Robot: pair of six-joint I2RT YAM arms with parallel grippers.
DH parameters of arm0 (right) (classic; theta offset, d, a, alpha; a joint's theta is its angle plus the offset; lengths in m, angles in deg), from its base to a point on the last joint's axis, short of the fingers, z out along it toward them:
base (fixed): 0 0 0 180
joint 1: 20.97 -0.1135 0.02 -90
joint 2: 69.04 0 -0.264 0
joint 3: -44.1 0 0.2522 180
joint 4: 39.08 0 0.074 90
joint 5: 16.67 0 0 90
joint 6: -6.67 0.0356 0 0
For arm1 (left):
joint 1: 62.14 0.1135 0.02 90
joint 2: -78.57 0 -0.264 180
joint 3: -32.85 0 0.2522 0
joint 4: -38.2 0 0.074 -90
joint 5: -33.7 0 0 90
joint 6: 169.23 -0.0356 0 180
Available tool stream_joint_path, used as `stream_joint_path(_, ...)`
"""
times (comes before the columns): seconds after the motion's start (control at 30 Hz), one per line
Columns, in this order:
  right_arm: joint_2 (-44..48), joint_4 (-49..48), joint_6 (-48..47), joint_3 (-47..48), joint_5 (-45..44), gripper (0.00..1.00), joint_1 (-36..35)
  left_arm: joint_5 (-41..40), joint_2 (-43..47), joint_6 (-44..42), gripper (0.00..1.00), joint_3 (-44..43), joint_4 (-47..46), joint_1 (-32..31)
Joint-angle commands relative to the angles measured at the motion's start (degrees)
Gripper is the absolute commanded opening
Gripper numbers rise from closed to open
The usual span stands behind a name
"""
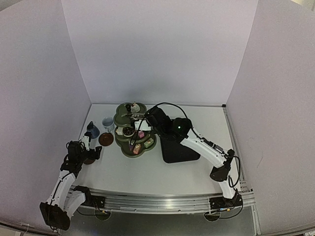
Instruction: Serve the afternoon tea
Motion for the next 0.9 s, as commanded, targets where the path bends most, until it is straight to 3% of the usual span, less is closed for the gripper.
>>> stream_joint_path(0.0,0.08,-2.13,1.15,0.71,0.53,0.32,0.07,0.77,0.54,-0.19,0.88,0.14,-1.67,0.37)
stream_joint_path(0.57,0.33,-3.23,7.83,5.23,4.70,0.34,-0.45,1.40,-0.17,-0.36,0.88,0.32,-1.78,0.41)
stream_joint_path(0.87,9.00,-4.16,29.90,-1.10,7.13,0.32,1.94,1.29,-0.24,-0.43,0.88,0.29,-1.82,0.38)
